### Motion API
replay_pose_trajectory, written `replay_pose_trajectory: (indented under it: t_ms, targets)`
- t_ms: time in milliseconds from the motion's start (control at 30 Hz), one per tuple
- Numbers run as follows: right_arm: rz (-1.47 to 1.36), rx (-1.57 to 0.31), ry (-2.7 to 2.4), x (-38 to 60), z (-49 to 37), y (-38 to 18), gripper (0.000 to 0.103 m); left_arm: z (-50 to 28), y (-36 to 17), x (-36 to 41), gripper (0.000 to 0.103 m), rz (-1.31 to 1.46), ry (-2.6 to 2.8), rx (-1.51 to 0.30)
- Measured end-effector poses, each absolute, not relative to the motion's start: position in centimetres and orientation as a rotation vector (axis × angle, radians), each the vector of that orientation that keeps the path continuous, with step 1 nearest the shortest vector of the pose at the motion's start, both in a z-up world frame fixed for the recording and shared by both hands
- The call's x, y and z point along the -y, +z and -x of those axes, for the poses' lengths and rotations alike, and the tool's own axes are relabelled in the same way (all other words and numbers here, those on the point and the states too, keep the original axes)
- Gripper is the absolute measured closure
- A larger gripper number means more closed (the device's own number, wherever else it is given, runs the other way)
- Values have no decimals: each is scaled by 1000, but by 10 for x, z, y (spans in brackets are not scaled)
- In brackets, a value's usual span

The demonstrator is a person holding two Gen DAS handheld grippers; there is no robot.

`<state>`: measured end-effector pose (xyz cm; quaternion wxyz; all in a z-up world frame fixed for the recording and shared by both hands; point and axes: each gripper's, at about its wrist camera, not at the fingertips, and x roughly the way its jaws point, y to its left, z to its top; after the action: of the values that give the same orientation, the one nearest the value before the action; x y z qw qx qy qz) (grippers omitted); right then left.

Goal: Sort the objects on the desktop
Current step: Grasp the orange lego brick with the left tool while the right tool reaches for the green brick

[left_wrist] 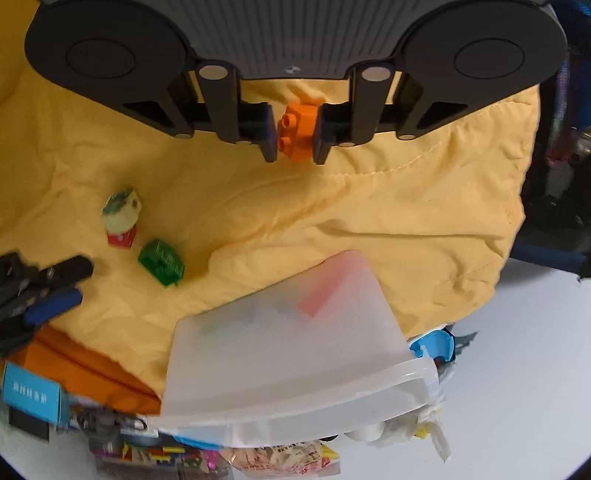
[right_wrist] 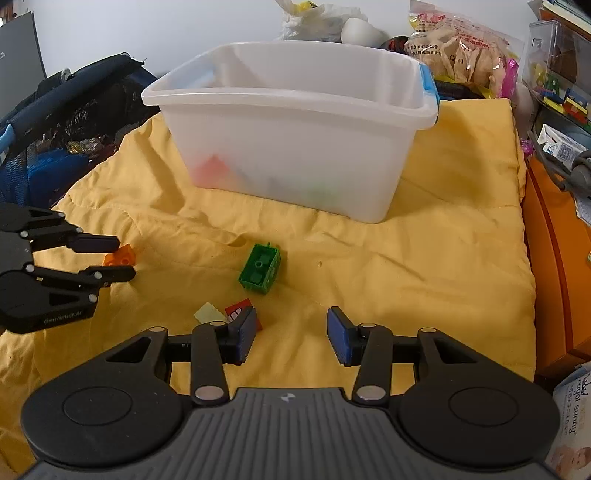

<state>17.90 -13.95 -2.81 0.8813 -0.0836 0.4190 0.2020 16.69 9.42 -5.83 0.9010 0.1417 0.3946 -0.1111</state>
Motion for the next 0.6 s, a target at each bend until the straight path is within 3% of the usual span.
replay_pose_trajectory:
  t_ms: [200,367,467,500,567,600]
  targets:
    - [147,-870,417,135,-186,-37,57,-174,-57,-106,82,-190,-238,-835]
    - [153,-871,444,110,-201,-40,57,-165,-67,-105,82,-264,-243,-852]
    - [212,-868,450,92,-207,-47,57,-161,-69,-108,85,-236,-244,-848]
    - [228,-869,438,88,-210,-51,59,-162,-68,-110,86,-211,-240,-854]
    - [263,-890,411,82,-217,-61,79,-163,-65,-113,86,-155,-237,-871]
    - [274,-890,401,82,-218,-63,79,-161,-61,-113,86,-134,-241,-871]
